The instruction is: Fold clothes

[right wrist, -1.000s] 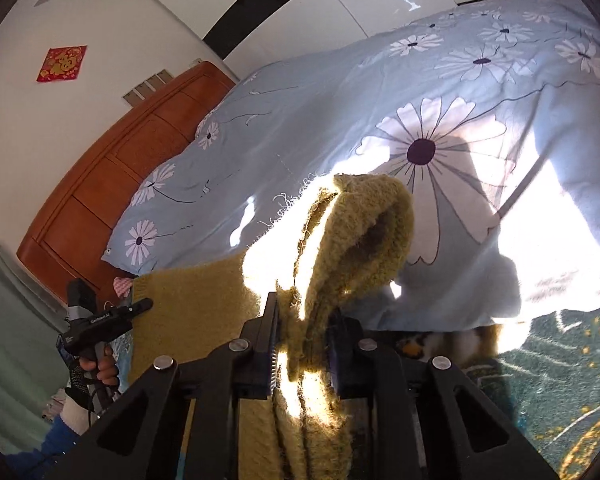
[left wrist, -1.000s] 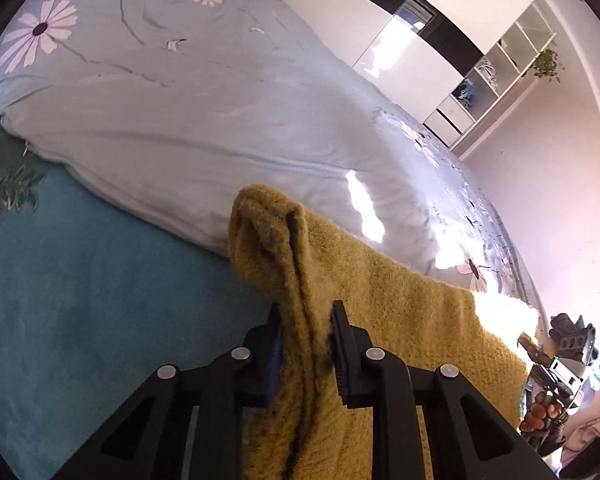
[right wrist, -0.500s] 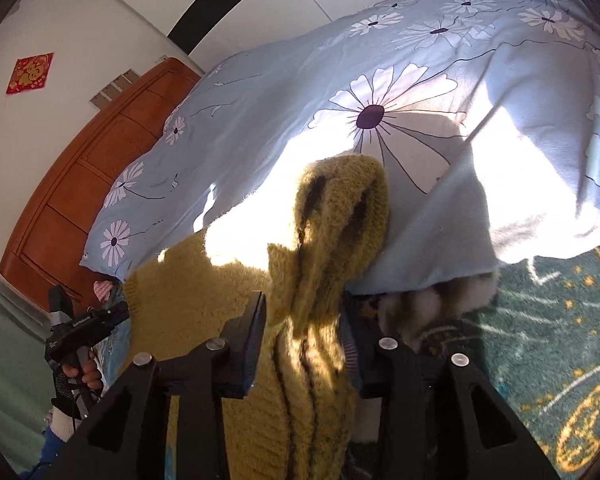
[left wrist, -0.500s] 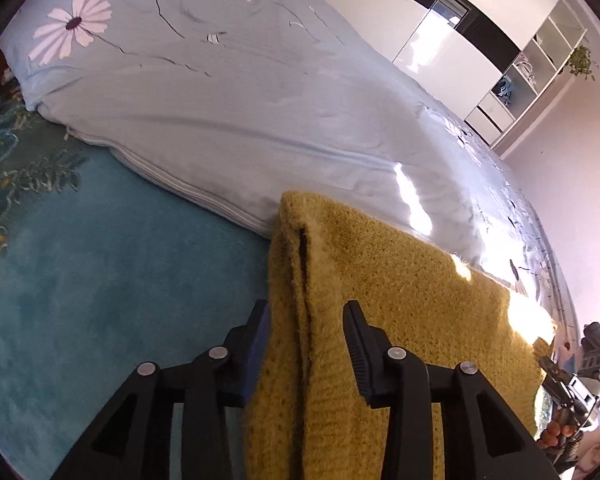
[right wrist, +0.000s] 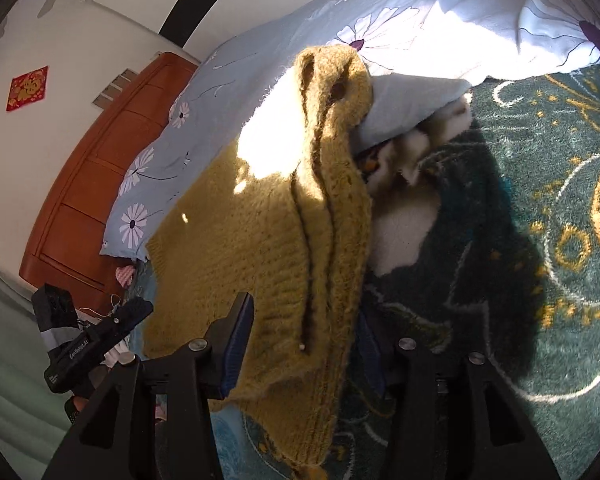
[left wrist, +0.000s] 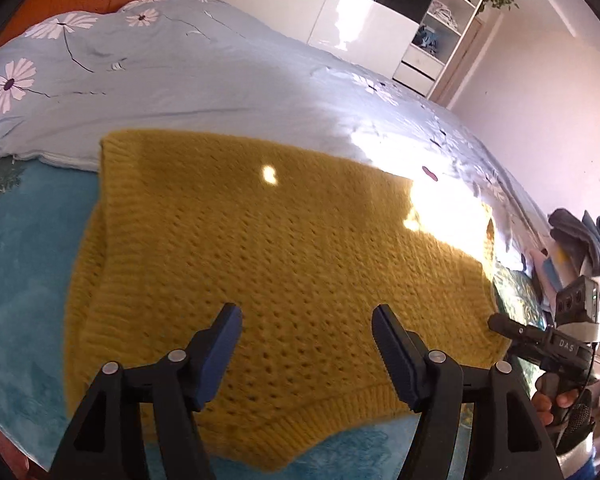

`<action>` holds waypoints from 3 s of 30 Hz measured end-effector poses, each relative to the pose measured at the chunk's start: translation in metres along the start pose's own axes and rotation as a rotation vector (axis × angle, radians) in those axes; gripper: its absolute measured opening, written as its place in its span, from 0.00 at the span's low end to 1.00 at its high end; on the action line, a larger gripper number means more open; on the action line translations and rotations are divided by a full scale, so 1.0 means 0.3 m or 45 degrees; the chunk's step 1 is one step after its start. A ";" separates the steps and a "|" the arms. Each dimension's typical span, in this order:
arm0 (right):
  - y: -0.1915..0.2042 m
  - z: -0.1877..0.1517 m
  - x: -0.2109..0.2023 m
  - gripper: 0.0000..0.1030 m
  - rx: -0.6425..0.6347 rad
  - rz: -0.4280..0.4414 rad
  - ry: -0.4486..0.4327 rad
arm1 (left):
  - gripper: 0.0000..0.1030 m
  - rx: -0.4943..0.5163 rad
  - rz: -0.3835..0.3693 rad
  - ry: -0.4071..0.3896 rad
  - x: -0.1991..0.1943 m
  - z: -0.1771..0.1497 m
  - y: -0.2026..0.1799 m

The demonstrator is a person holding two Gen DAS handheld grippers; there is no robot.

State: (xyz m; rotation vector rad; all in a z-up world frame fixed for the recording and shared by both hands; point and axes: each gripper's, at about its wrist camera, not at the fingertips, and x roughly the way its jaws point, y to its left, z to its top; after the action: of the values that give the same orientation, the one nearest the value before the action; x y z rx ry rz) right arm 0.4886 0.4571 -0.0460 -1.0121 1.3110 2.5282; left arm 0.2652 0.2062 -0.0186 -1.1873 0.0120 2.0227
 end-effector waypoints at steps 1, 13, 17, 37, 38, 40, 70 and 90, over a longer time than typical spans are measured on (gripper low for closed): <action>0.008 -0.004 0.003 0.52 -0.002 -0.006 0.002 | 0.68 -0.013 -0.020 0.013 0.021 -0.015 -0.013; 0.103 0.008 0.004 0.21 -0.052 -0.058 0.000 | 0.68 0.178 0.117 0.133 0.090 -0.076 -0.129; 0.190 0.044 -0.020 0.20 -0.130 -0.093 -0.012 | 0.69 0.064 -0.023 0.123 0.028 -0.093 -0.072; 0.927 0.029 0.226 0.20 -0.859 -0.239 0.118 | 0.68 -0.489 -0.486 -0.144 -0.300 -0.209 0.386; 0.974 0.002 0.271 0.20 -0.926 -0.239 0.143 | 0.68 -0.516 -0.472 -0.189 -0.340 -0.217 0.429; 1.058 -0.057 0.371 0.20 -1.051 -0.232 0.203 | 0.68 -0.584 -0.408 -0.289 -0.399 -0.227 0.515; 0.905 0.029 0.309 0.46 -0.797 -0.010 0.156 | 0.68 -0.529 -0.296 -0.141 -0.252 -0.171 0.418; 1.198 0.142 0.676 0.13 -1.121 -0.170 0.267 | 0.13 -0.512 -0.221 -0.232 -0.304 -0.215 0.446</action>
State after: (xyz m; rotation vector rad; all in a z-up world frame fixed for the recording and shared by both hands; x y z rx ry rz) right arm 0.1711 0.2290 0.0931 -1.4485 0.0592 2.9637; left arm 0.2539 0.0331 -0.0346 -1.1885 -0.5918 2.0245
